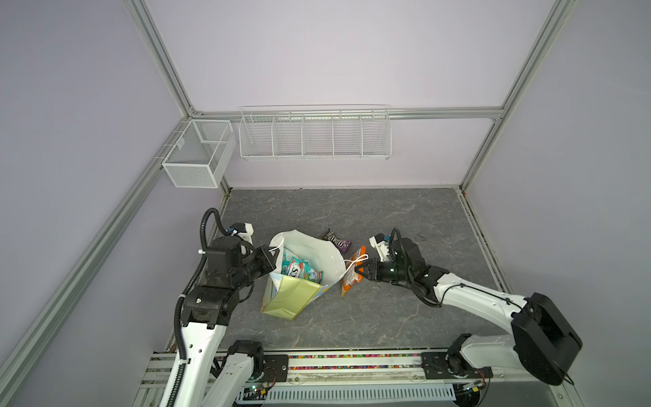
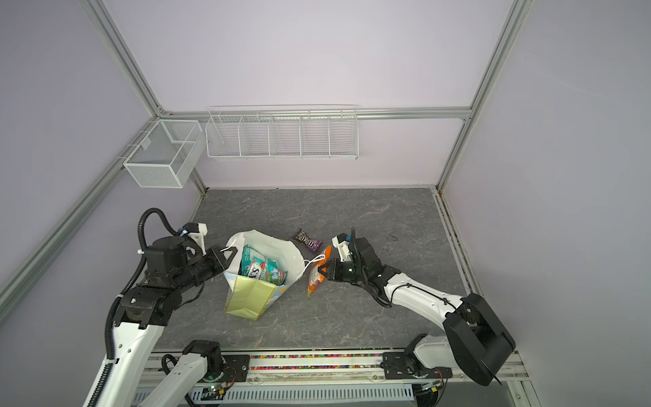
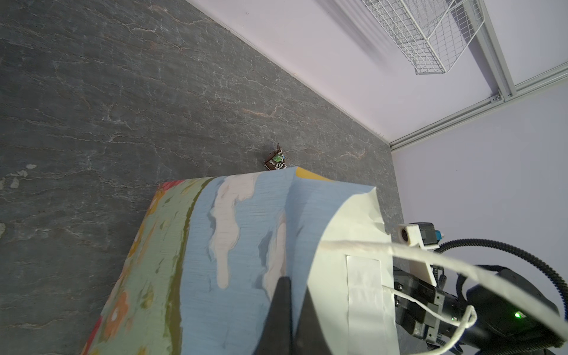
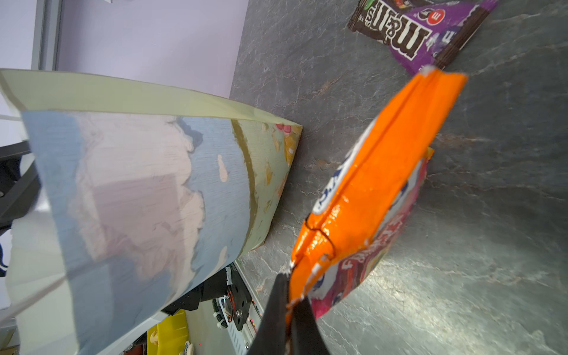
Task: Place the snacks into the paper bag
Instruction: Pick up the snack at the center of the table, then place the snack in the paper bag.
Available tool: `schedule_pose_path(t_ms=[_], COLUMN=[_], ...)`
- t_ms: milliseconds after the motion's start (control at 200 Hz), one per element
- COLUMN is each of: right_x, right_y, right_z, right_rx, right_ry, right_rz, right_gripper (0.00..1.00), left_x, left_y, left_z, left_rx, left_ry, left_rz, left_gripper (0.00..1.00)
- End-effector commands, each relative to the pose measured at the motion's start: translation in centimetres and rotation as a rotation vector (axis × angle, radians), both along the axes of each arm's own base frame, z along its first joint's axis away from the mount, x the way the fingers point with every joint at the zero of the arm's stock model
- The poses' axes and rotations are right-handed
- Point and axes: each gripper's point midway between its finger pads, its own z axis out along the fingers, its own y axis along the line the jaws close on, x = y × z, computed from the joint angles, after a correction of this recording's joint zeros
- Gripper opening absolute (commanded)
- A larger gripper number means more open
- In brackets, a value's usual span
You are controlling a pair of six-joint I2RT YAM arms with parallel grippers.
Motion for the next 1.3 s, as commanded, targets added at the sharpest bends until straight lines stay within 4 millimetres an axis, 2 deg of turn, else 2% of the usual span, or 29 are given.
schedule_pose_path(t_ms=[0,430,465,475,495,750,1035,1295], right_x=[0.2,-1.1,-1.3,-1.2,-1.3,-1.8,-2.4,-3.0], right_y=[0.3,-1.5,-1.7,-1.6,-1.7,-1.9,-2.1,-2.1], right_z=[4.3,12.3,12.4,13.5,14.2,18.7,21.8,23.7], right_rx=[0.037,0.063,0.058,0.071,0.078,0.108,0.128,0.148], right_ry=[-0.115,-0.281,-0.283,-0.302,-0.315,-0.403,-0.468,-0.506], right_rz=[0.012,-0.002,-0.001,-0.002,-0.002,0.011,0.029,0.045], right_gripper=[0.07,0.07,0.07,0.07,0.07,0.07,0.07,0.07], left_x=[0.2,0.1,0.1,0.1,0.1,0.2,0.3,0.3], left_y=[-0.5,-0.6,-0.6,-0.6,-0.6,-0.4,-0.5,-0.4], left_z=[4.7,4.8,4.7,4.8,4.7,4.9,5.1,5.4], left_rx=[-0.051,-0.048,-0.046,-0.046,-0.046,-0.044,-0.042,-0.041], left_ry=[-0.145,-0.141,-0.141,-0.142,-0.141,-0.144,-0.147,-0.152], left_rz=[-0.02,-0.027,-0.027,-0.027,-0.026,-0.018,-0.018,-0.017], left_gripper=[0.0,0.0,0.0,0.0,0.0,0.0,0.0,0.0])
